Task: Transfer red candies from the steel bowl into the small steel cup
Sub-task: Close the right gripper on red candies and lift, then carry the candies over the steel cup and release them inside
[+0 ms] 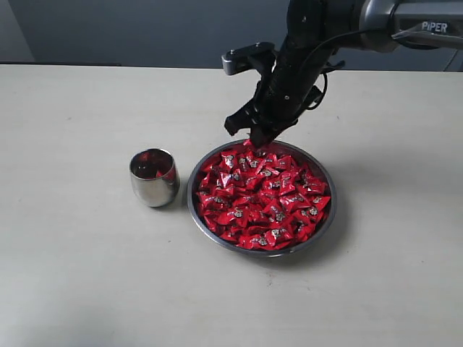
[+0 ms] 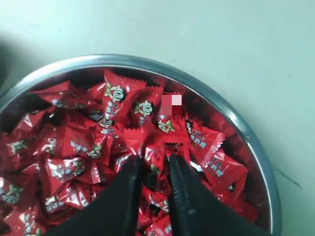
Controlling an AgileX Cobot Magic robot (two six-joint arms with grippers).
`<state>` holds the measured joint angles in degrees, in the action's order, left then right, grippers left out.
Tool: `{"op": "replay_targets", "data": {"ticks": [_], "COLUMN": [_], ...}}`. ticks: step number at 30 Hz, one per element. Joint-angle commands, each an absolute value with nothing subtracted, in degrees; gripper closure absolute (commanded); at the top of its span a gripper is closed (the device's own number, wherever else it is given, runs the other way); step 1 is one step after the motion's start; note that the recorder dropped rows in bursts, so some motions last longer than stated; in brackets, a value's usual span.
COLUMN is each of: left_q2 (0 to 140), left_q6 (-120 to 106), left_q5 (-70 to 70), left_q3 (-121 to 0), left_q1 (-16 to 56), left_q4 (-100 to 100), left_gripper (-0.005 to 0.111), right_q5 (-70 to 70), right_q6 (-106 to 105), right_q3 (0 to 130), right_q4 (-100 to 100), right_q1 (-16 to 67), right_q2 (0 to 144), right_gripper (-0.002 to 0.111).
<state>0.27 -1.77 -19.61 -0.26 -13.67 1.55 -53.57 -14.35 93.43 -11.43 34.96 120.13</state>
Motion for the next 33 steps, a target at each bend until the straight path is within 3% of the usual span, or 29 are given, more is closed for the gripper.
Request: {"op": "replay_targets", "data": {"ticks": [1, 10, 33], "left_q2": [0.00, 0.00, 0.00], "left_q6": [-1.68, -1.68, -1.68], "left_q5": [-19.14, -19.14, -19.14], "left_q3": [0.00, 0.00, 0.00], "left_q1": [-13.12, -13.12, -13.12], "left_q4": [1.41, 1.41, 1.41], "left_gripper": [0.106, 0.106, 0.106], "right_q5": [-52.23, -50.82, -38.06], "right_q6": [-14.38, -27.38, -28.99], "right_q3": [93.41, 94.03, 94.16], "right_q4": [-15.40, -33.05, -35.00], "right_q1": [34.76, 37.28, 47.38], "right_q2": [117.86, 116.72, 121.55], "right_gripper": [0.109, 0.109, 0.109]}}
